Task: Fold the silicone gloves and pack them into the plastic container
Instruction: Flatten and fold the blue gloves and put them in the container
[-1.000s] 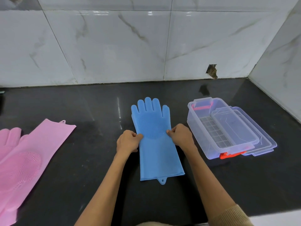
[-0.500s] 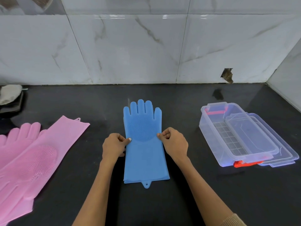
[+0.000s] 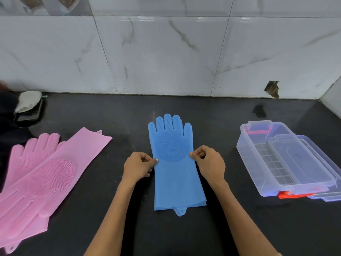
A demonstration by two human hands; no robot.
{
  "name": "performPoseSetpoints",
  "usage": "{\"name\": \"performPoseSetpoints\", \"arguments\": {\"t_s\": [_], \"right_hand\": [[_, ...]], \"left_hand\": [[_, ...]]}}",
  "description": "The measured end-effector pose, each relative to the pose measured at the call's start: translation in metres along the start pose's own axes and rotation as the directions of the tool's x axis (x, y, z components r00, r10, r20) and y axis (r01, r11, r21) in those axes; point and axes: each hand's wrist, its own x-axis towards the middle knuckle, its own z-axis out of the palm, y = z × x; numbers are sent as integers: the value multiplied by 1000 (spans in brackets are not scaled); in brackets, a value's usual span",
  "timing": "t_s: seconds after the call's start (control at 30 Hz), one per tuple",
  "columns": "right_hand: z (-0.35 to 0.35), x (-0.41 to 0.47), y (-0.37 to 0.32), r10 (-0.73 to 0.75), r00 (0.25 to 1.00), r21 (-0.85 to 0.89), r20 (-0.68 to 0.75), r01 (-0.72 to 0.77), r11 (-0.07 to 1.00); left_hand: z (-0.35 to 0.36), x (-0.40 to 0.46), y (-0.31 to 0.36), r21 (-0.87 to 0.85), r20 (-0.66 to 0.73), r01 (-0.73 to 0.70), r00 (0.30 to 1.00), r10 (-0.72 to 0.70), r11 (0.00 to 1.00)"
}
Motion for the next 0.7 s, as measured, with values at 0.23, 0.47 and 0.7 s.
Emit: {"name": "performPoseSetpoints", "arguments": {"t_s": [0.23, 0.47, 0.7], "right_hand": [[1, -2, 1, -21, 999, 18, -26, 22, 1000], [-1, -1, 5, -238, 969, -103, 69, 244, 964], [-23, 6, 24, -552, 729, -393, 405, 684, 615]], "left_hand": [[5, -3, -2, 3, -76, -18, 997, 18, 1000], [13, -17, -10, 375, -155, -407, 858, 489, 833], [-9, -12, -19, 652, 170, -541, 787, 593, 531]]}}
